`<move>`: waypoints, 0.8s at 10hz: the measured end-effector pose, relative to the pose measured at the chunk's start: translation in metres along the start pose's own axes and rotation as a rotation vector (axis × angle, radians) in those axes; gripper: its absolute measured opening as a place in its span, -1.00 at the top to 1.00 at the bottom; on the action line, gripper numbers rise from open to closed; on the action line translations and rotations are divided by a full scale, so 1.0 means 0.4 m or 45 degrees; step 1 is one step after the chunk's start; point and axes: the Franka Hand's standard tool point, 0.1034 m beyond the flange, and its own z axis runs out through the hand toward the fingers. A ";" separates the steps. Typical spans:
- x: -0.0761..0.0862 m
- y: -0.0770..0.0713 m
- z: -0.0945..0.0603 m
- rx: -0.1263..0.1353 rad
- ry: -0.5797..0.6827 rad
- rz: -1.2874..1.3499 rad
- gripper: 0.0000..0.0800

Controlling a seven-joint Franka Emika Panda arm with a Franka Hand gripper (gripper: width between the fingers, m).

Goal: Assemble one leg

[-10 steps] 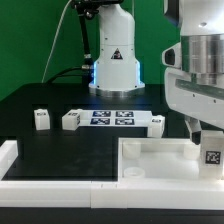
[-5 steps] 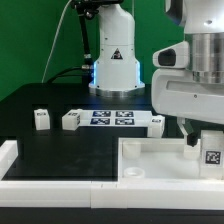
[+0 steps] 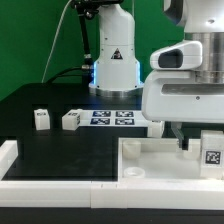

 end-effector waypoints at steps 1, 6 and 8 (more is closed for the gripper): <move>0.000 0.001 0.000 0.000 0.000 0.000 -0.32; 0.004 0.012 0.000 -0.007 0.002 0.077 0.27; 0.005 0.029 0.000 -0.021 0.006 0.326 0.27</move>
Offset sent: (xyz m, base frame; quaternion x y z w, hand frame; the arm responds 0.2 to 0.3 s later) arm 0.0000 0.0000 0.0000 0.0000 0.0000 0.0000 1.0000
